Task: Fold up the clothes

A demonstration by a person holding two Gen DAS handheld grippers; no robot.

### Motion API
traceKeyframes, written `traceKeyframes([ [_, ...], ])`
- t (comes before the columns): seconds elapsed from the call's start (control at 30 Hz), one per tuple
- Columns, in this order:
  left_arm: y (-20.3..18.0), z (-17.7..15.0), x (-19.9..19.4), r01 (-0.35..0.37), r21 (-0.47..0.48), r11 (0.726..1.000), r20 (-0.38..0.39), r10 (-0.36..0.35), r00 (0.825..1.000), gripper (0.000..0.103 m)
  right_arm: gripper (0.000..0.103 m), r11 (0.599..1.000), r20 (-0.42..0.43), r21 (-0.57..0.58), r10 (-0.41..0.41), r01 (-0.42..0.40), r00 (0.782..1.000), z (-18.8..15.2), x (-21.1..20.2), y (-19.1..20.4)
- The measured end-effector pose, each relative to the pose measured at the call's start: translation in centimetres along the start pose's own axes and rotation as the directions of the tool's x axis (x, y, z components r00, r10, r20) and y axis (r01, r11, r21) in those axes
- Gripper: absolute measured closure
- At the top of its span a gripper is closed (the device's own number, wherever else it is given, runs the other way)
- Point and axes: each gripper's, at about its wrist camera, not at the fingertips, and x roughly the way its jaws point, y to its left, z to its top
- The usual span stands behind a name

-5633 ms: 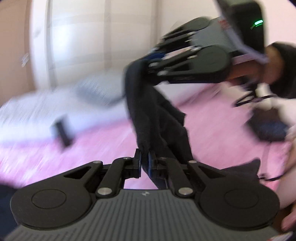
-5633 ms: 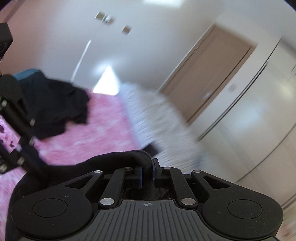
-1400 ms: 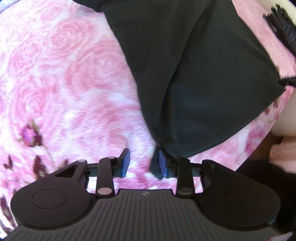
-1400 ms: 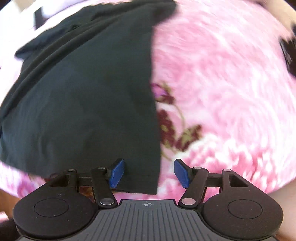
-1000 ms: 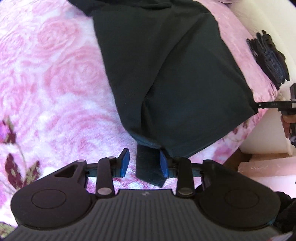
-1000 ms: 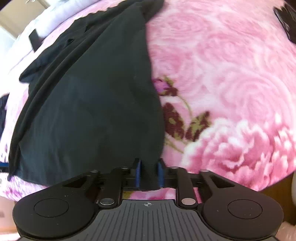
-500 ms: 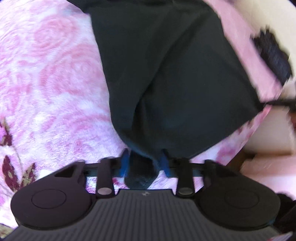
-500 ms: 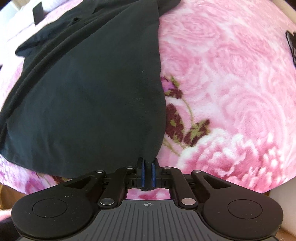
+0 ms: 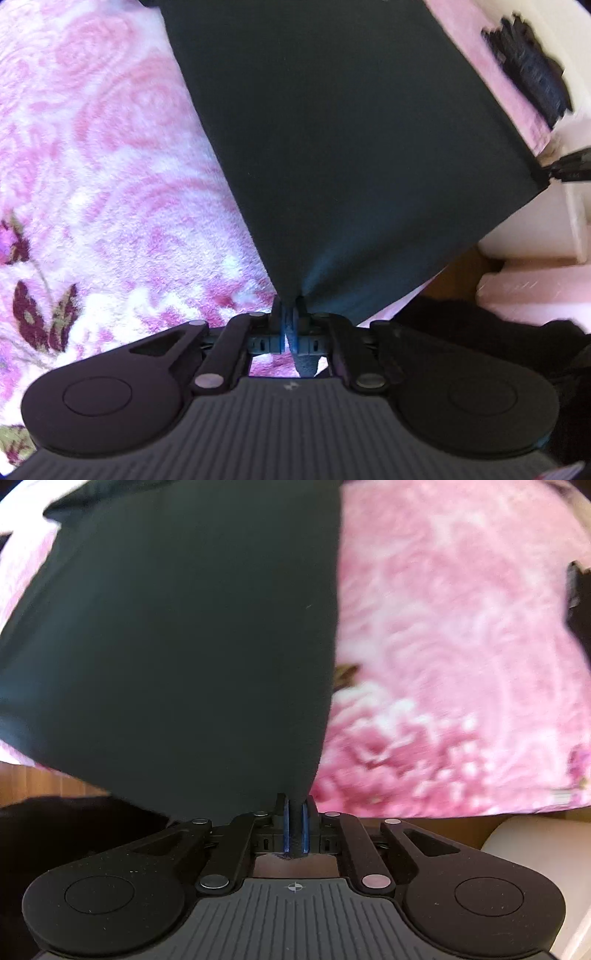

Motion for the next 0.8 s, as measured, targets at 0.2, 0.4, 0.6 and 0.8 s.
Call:
traceKeyframes([
  [0.2,0.9,1.0,-3.0,-0.136,0.074,0.988,0.009,0.135,0.991,0.088,0.087,0.995,-0.003,-0.016,-0.096,0.096,0.995,1.8,-0.5,-0.1],
  [0.4,0.5,6.9,-6.5,-0.210,0.053,0.976,0.151,0.200,0.968,0.080,0.087,0.985,0.187,0.071,-0.168,0.157,0.968,6.9,-4.4,-3.4],
  [0.6,-7.5,18.9,-4.3,-0.205,0.199,0.958,0.296,0.141,0.945,0.070,0.087,0.992,0.326,0.082,-0.116,0.094,0.938,14.4,-4.4,-8.0],
  [0.8,-19.5,32.6,3.4,-0.230,0.421,0.877,0.386,0.056,0.921,0.063,0.087,0.998,0.397,0.068,-0.011,-0.018,0.918,19.2,-2.6,-13.9],
])
